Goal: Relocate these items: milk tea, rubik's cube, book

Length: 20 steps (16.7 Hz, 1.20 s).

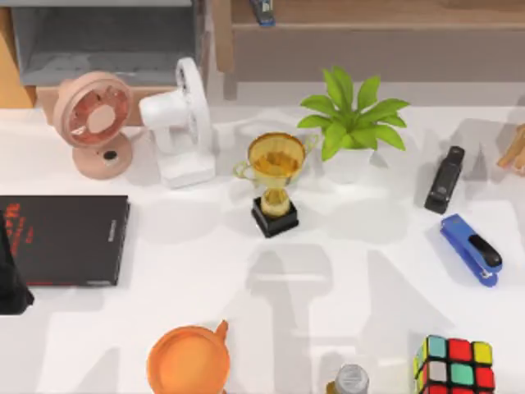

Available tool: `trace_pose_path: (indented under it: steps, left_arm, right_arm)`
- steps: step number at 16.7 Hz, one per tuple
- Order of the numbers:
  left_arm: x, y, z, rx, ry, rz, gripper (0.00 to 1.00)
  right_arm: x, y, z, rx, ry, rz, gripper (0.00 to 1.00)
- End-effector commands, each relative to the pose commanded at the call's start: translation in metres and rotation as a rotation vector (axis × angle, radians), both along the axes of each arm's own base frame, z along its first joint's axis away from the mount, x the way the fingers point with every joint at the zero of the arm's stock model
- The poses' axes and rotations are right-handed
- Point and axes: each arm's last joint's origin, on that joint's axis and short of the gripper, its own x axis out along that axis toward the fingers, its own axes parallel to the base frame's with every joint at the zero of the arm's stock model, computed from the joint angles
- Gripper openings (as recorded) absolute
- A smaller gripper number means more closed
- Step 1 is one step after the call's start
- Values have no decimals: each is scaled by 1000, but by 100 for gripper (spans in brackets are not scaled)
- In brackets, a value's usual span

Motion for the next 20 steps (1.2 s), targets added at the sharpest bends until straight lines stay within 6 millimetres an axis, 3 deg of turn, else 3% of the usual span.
trace_pose_path:
  steps: [5, 11, 15, 20]
  left_arm:
    - [0, 0, 0, 0, 0, 0, 100]
    - [0, 0, 0, 0, 0, 0, 100]
    - [0, 0, 0, 0, 0, 0, 100]
    - [0, 0, 0, 0, 0, 0, 100]
  right_arm:
    - [81, -14, 3, -2, -1, -2, 100]
    - [155, -30, -26, -1, -2, -4, 100]
    - [175, -36, -39, -1, -4, -4, 100]
    - [176, -34, -41, 0, 0, 1, 100]
